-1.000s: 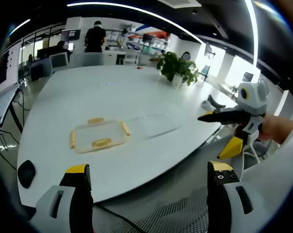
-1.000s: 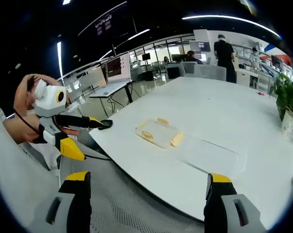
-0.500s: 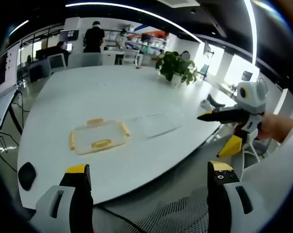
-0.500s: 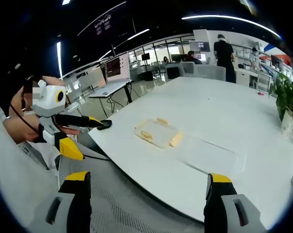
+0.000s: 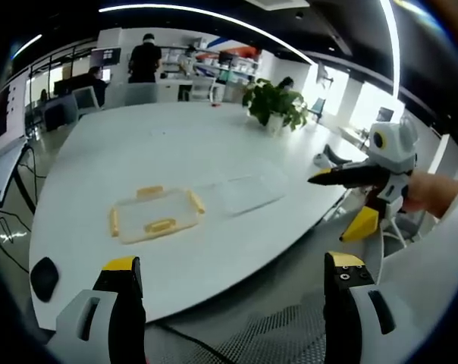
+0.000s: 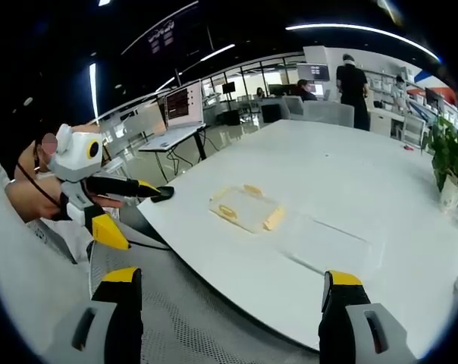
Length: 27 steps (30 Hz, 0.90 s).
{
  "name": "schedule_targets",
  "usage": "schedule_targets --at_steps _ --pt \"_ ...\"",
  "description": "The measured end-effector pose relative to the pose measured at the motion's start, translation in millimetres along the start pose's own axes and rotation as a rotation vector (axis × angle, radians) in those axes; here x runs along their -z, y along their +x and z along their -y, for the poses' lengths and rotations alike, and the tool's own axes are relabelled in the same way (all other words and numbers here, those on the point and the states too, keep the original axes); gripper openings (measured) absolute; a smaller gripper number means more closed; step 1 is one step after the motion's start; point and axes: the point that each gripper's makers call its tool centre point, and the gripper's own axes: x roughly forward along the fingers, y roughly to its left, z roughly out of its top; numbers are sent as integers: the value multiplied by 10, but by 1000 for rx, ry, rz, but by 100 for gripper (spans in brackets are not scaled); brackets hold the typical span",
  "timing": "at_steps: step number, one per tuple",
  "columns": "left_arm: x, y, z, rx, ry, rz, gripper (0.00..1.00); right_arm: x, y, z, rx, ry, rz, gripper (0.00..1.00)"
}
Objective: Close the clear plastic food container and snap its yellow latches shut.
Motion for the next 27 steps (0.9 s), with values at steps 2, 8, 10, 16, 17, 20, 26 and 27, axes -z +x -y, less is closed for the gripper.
schedule_targets --at_steps 2,8,10,16,17,20,26,27 --pt "-2 0 -8 -5 5 -1 99 1 1 -16 -9 1 0 99" --pt "-19 1 4 -3 5 5 99 8 7 -37 -12 -9 -4 99" --pt "-9 4 1 -3 6 1 99 7 9 -40 -13 -3 0 99" --pt "-6 2 3 -3 6 4 99 24 5 -18 -2 3 3 99" --pt "-7 4 8 -1 5 4 99 23 5 -22 -4 7 5 99" --pt "-10 11 17 0 3 6 99 34 3 -11 1 8 3 99" --pt "-15 22 36 5 9 4 99 20 -4 -13 -2 15 11 99" --pt "-13 25 36 5 8 2 99 10 -7 -12 -3 22 14 99"
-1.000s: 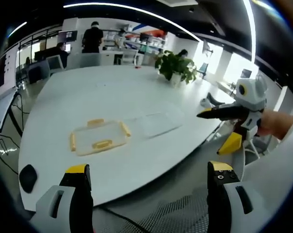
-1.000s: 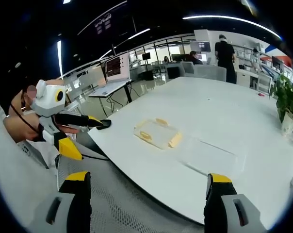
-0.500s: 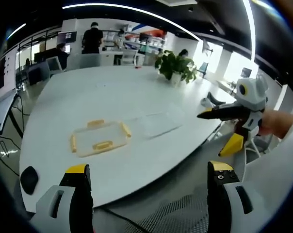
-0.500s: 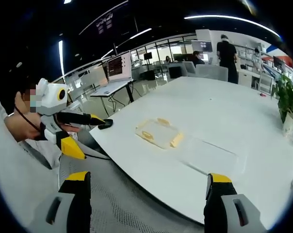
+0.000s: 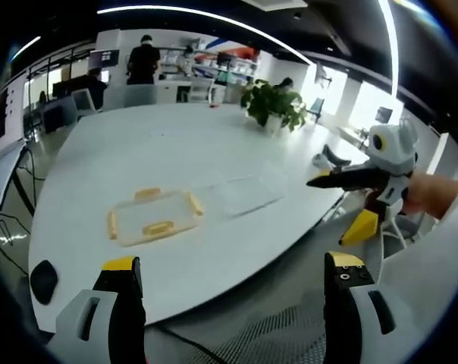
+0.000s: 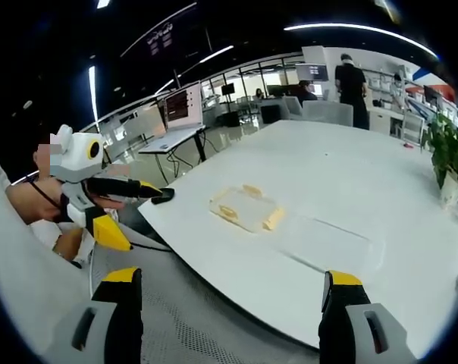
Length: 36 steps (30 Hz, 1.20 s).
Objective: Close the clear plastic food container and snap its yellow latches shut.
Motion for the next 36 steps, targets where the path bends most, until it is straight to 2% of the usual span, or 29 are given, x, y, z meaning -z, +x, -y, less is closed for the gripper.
schedule_targets --at_steps 36 --pt "-67 45 -44 12 -15 6 99 -81 69 33 -12 -1 9 99"
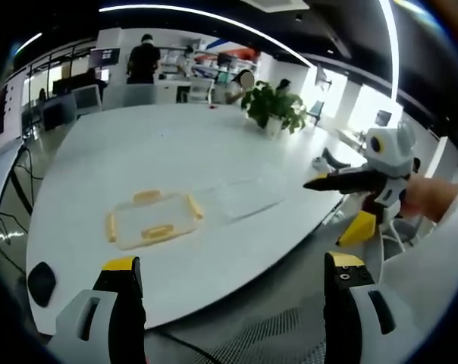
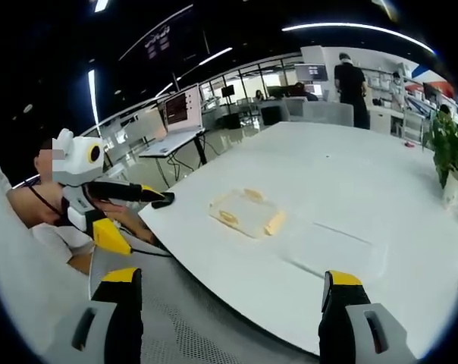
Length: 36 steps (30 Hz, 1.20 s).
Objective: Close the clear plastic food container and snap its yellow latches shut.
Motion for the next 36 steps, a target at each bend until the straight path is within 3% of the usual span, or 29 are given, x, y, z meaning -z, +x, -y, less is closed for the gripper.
schedule_targets --at_steps 7,21,32,36 --pt "6 6 -59 -5 33 -11 96 -10 17 -4 -10 -65 -14 96" --pt "-180 14 -366 -16 131 -18 90 -265 189 100 -19 -237 -34 91" --pt "-280 32 -634 -11 202 -32 86 -423 359 251 -17 -307 -58 85" --pt "-275 45 -688 20 214 -62 83 -462 411 268 -22 -328 -66 82"
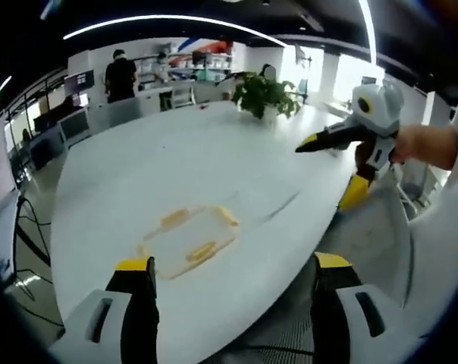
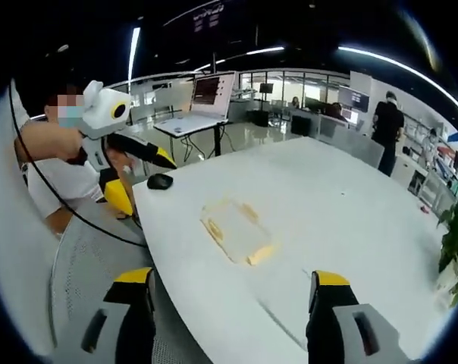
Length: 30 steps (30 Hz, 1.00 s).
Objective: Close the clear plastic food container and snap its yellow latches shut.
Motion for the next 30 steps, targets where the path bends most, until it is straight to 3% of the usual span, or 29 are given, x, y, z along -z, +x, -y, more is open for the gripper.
schedule_targets --at_steps 19,30 --pt "32 76 -172 41 51 -57 88 -51 245 -38 -57 -74 -30 78" --pt "1 183 -221 84 149 -75 89 -87 417 -67 -93 -141 -50 77"
